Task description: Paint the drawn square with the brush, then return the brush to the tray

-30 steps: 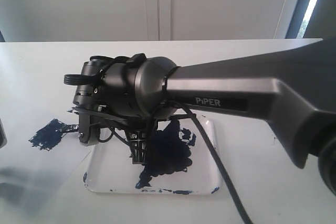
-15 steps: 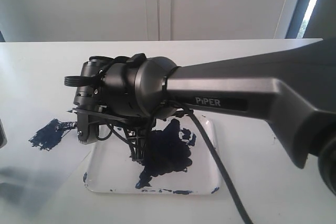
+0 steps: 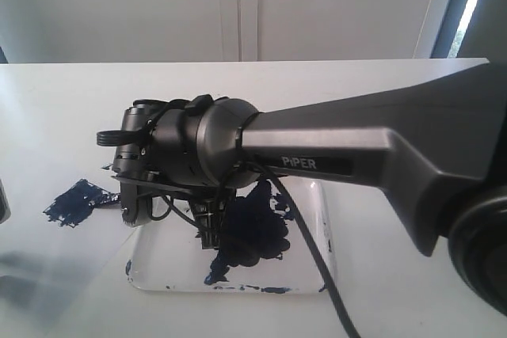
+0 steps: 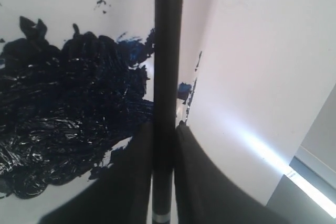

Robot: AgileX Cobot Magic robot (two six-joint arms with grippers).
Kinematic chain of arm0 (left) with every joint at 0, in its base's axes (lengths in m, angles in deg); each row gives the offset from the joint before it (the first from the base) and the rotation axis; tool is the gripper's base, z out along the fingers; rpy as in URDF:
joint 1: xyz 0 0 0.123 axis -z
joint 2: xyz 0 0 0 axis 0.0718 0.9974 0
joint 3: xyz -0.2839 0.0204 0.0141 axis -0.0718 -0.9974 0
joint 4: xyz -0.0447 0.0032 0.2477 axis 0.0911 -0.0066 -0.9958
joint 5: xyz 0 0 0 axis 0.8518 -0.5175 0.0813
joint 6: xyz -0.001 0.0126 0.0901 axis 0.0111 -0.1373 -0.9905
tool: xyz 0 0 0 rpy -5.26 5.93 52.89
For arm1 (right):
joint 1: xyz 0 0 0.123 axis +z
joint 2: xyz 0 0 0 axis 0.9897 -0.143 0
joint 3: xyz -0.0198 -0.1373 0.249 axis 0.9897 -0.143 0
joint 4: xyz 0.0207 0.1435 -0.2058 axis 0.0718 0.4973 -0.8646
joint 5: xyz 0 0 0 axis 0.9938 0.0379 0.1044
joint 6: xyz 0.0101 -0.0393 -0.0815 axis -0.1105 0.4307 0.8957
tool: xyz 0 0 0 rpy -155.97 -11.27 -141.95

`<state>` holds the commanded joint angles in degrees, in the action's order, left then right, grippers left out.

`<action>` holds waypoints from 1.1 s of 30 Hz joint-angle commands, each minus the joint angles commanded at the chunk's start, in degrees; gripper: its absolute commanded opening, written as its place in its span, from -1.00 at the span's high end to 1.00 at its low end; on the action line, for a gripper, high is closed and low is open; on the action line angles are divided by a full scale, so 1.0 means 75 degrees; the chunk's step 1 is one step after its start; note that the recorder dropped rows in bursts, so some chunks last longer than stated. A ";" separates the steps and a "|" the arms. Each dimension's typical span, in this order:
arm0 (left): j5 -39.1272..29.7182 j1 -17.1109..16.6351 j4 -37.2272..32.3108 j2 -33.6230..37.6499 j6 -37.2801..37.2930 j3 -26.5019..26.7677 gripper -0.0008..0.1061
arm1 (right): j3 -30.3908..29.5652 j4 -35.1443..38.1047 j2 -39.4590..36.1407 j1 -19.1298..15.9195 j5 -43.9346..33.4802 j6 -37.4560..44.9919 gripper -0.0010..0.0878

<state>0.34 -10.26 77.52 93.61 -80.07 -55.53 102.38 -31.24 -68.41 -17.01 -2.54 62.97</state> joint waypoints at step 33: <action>0.0001 0.0000 0.0000 0.0000 0.0000 0.0000 -0.07 | 0.0000 0.0508 0.0000 -0.0164 0.0004 0.0148 0.98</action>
<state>0.35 -10.26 77.52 93.61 -80.07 -55.53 102.38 -27.43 -68.41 -18.24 -2.51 64.08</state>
